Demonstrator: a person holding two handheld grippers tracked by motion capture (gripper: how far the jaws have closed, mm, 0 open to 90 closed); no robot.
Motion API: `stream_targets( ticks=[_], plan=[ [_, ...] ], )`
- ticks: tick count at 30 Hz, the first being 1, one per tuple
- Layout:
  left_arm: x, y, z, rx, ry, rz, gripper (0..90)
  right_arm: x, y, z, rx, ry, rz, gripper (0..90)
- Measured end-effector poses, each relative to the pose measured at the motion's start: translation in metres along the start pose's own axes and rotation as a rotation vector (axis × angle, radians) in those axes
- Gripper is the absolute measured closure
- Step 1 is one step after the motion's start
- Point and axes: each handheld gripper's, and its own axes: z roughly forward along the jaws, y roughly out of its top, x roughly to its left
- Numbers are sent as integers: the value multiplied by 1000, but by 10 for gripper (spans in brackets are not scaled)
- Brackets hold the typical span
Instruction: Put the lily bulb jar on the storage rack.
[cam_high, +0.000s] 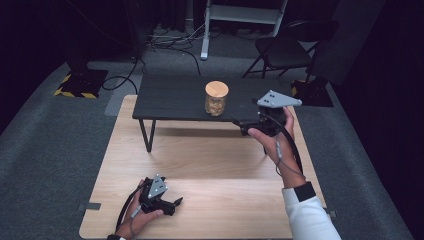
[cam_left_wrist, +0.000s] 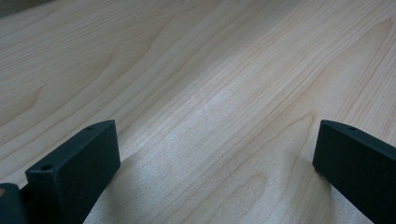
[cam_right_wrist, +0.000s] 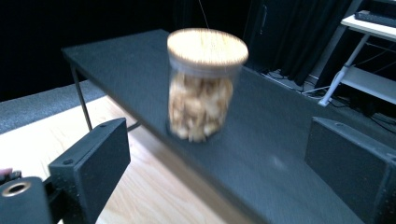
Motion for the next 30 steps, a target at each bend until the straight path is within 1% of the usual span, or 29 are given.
stream_targets(
  ticks=[3,7,9,10,11,12,13,14,15,16,17,20,21,27,28,29,30],
  plan=[
    [0,0,0,0,1,0,5,4,-17,-11,3,-16,-7,62],
    [0,0,0,0,1,-1,5,8,-41,-23,-3,-17,-1,61],
    [0,0,0,1,1,0,5,14,-55,-27,-4,-35,-13,61],
    [0,0,0,0,1,0,5,16,-60,-29,6,-46,-21,61],
    [0,0,0,0,1,0,5,20,-73,-33,15,-56,-25,61],
    [0,0,0,0,2,-1,5,20,-73,-33,15,-56,-25,61],
    [0,0,0,0,2,-1,5,21,-79,-35,21,-56,-17,61],
    [0,0,0,0,2,-1,5,24,-94,-38,28,-53,-8,61],
    [0,0,0,0,2,-2,5,24,-94,-38,28,-53,-8,61],
    [0,0,0,0,3,-2,5,28,-108,-41,40,-60,-12,61],
    [0,0,0,1,3,-2,5,28,-108,-41,40,-60,-12,61],
    [0,0,0,1,4,-1,4,33,-131,-44,43,-67,-3,61],
    [0,0,0,1,4,-2,5,33,-137,-44,48,-62,8,61],
    [0,0,0,1,4,-2,5,38,-169,-43,104,-57,40,61],
    [0,0,0,1,4,-2,5,40,-177,-41,126,-51,47,61],
    [0,0,0,1,4,-2,5,40,-177,-41,126,-51,47,61],
    [0,0,0,1,4,-2,5,42,-182,-40,136,-54,46,61]
  ],
)
